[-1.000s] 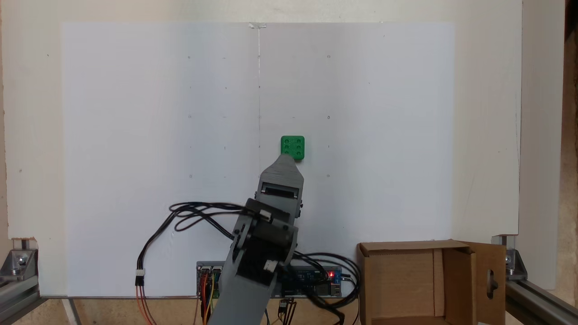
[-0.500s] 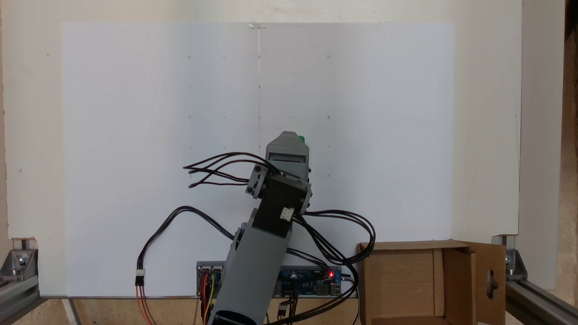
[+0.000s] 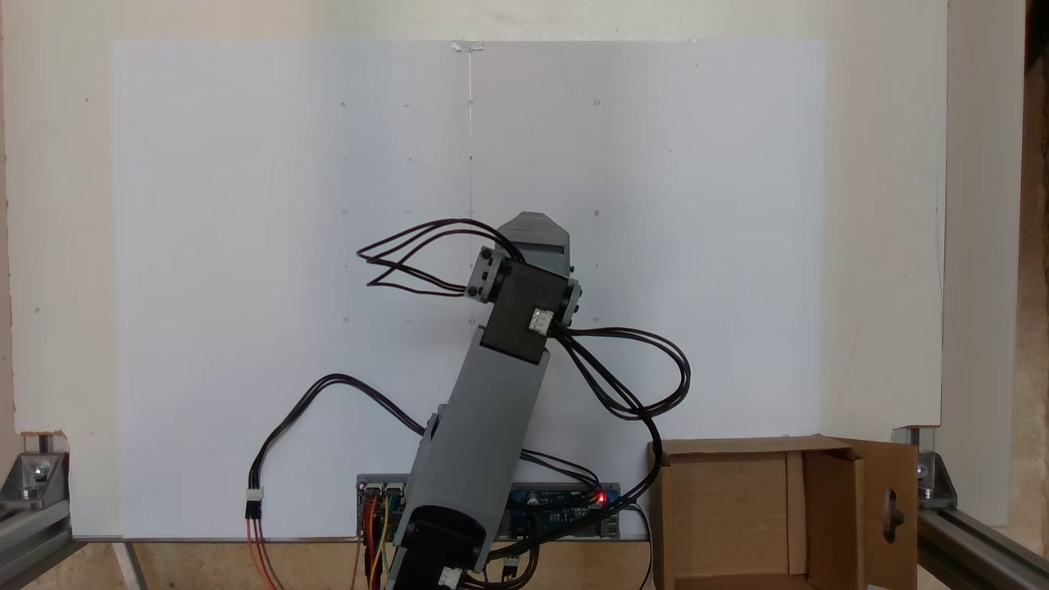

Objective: Grasp a green dice and put it in the bin.

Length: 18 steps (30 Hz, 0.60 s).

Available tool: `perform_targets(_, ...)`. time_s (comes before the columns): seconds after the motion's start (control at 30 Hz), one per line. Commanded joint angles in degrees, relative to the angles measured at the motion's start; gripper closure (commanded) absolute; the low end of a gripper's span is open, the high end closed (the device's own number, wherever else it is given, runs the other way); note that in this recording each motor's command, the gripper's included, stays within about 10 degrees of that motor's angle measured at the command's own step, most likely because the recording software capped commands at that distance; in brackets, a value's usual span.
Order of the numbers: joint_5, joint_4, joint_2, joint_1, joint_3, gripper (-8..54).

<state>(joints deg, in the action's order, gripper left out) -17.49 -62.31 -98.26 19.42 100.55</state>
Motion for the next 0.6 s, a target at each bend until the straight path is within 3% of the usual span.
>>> perform_targets(0.0, -3.1, 1.4, -0.2, -0.1, -1.1, 1.2)
perform_targets(0.57, -4.1, 10.2, -0.1, 0.6, 10.5, 1.2)
